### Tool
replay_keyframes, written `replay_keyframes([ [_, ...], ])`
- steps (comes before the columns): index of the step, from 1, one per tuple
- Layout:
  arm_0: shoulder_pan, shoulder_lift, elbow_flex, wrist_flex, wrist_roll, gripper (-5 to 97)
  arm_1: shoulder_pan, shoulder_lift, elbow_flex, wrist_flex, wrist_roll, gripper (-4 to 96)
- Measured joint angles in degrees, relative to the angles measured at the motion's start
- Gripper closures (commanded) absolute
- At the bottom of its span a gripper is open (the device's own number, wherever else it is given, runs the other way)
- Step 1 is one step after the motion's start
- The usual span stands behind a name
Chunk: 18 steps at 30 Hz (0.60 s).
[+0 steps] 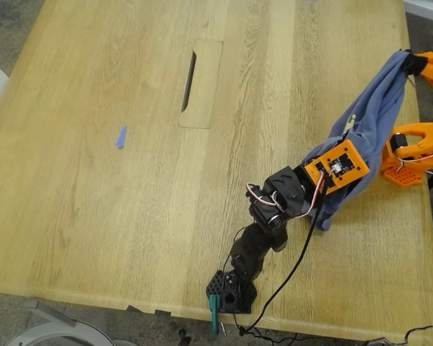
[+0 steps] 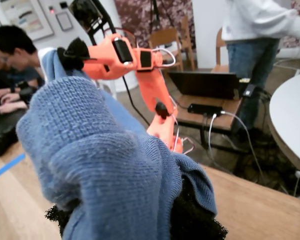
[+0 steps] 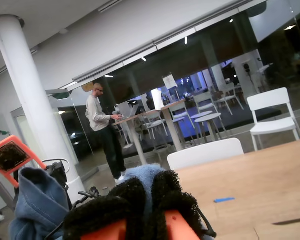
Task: Fold a T-shirt
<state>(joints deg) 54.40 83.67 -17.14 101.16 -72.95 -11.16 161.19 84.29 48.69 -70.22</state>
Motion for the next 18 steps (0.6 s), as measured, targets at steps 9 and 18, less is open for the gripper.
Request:
replay_keyframes([
  [9, -4.31, -1.67, 0.00, -0.44, -4.75, 92, -0.35, 2.37, 3.60, 0.00, 0.18, 91.4],
  [18, -13.18, -2.20, 0.00, 2.81, -12.13, 92, -0.35, 3.08, 3.78, 0.97, 0.18, 91.4],
])
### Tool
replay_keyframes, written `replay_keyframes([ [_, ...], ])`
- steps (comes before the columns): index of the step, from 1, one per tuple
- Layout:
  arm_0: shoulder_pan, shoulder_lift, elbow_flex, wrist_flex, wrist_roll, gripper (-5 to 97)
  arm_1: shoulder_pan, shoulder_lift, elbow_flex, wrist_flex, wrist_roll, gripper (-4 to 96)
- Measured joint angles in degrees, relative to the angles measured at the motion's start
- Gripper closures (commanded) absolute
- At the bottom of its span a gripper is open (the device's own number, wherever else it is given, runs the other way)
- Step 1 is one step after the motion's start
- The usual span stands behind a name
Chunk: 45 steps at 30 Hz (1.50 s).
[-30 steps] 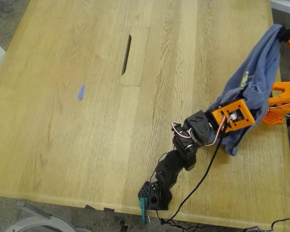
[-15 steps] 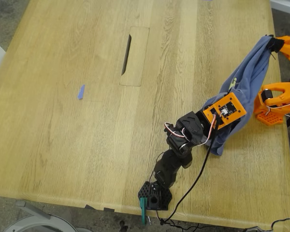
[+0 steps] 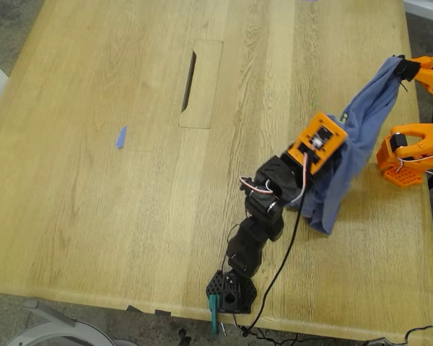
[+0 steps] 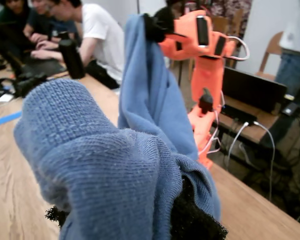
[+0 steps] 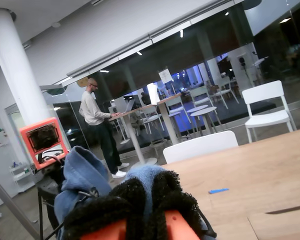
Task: Fold a T-shirt
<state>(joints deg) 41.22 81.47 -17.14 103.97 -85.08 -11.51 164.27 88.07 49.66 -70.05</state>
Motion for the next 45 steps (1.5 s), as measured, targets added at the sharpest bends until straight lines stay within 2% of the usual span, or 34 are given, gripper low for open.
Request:
replay_keyframes([
  [11, -3.69, -2.20, 4.22, 0.53, -4.39, 92, 0.00, 0.97, 1.23, 1.41, 0.00, 91.4],
  [15, -4.57, 0.88, 14.59, 0.53, -5.10, 92, -0.09, 1.32, 2.46, 1.58, 0.00, 91.4],
  [26, -8.61, 19.86, 47.11, -0.18, -5.80, 92, -1.58, 2.90, 9.58, 1.58, -0.09, 91.4],
  [36, -12.30, 40.52, 88.33, -16.87, -5.80, 92, 1.58, 7.47, 23.20, 0.44, -1.49, 91.4],
  [45, -17.93, 45.62, 111.27, -36.74, -5.63, 92, 8.17, 9.76, 41.40, -12.57, -1.67, 91.4],
])
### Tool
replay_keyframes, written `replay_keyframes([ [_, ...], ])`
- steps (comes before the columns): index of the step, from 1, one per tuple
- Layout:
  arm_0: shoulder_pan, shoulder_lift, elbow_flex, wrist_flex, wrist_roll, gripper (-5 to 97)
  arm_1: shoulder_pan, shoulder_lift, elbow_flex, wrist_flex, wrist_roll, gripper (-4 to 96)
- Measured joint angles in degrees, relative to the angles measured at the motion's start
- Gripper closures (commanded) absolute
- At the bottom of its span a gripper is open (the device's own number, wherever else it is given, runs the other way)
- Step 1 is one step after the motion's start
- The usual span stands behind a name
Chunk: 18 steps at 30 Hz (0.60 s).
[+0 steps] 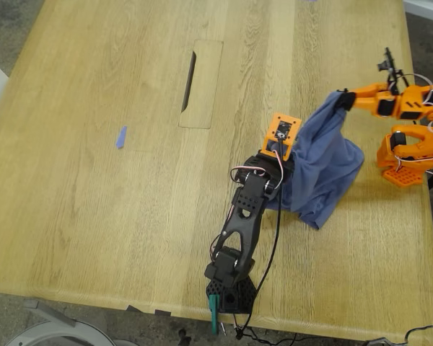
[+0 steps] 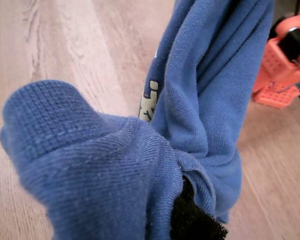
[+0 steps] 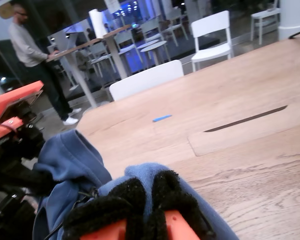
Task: Fold a T-shirt
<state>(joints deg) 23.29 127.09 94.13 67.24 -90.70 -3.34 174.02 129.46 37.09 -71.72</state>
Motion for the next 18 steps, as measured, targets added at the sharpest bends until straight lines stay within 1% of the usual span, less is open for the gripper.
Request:
replay_keyframes([
  [8, -6.15, 2.99, 14.15, -14.68, 0.44, 92, 4.75, -0.09, 12.39, -13.71, -0.53, 91.4],
  [14, -9.76, 3.52, 20.39, -21.53, 1.05, 92, 8.26, -2.20, 18.11, -21.53, -0.70, 91.4],
  [18, -11.69, 3.52, 23.73, -25.40, 1.05, 92, 11.43, -5.54, 21.88, -28.92, -0.70, 91.4],
])
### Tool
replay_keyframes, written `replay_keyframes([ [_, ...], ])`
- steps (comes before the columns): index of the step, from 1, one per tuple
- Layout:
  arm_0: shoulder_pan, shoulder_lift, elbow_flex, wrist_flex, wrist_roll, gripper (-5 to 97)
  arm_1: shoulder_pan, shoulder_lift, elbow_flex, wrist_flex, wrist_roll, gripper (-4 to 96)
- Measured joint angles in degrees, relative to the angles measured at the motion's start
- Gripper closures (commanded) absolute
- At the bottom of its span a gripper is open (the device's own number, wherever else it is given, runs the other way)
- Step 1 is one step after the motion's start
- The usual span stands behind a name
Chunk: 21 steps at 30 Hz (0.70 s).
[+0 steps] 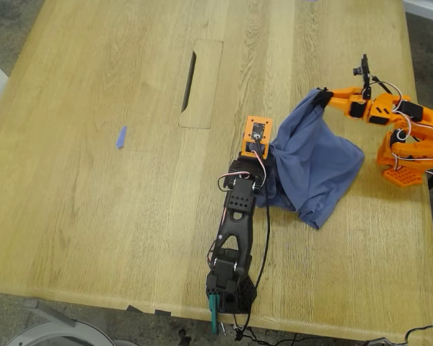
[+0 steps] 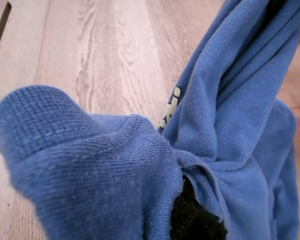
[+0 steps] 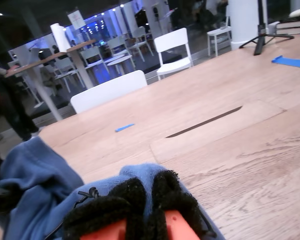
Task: Fold a T-shirt
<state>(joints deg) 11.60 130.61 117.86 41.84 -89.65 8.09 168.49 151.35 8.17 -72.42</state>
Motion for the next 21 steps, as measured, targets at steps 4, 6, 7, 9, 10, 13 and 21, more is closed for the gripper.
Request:
replay_keyframes([
  [4, -2.02, 0.00, 2.11, -4.13, 0.00, 92, 2.81, -5.36, 2.64, -8.26, 0.00, 91.4],
  [6, -3.16, 0.00, 2.55, -6.15, 0.00, 92, 4.22, -8.00, 3.08, -11.60, -0.26, 91.4],
  [7, -3.78, 0.00, 2.72, -7.03, 0.00, 92, 4.92, -9.40, 3.08, -13.18, -0.26, 91.4],
  [9, -4.92, -0.70, 2.81, -8.88, 0.00, 92, 6.42, -11.87, 3.08, -15.82, -0.26, 91.4],
  [10, -5.54, -1.32, 2.81, -9.84, 0.00, 92, 7.03, -13.27, 3.08, -17.31, -0.26, 91.4],
  [13, -6.94, -3.60, 3.69, -13.01, 0.00, 92, 8.44, -17.67, 3.08, -22.15, -0.26, 91.4],
  [21, -10.55, -14.68, 4.13, -24.70, 0.09, 92, 9.76, -36.39, 1.23, -37.79, -0.88, 91.4],
])
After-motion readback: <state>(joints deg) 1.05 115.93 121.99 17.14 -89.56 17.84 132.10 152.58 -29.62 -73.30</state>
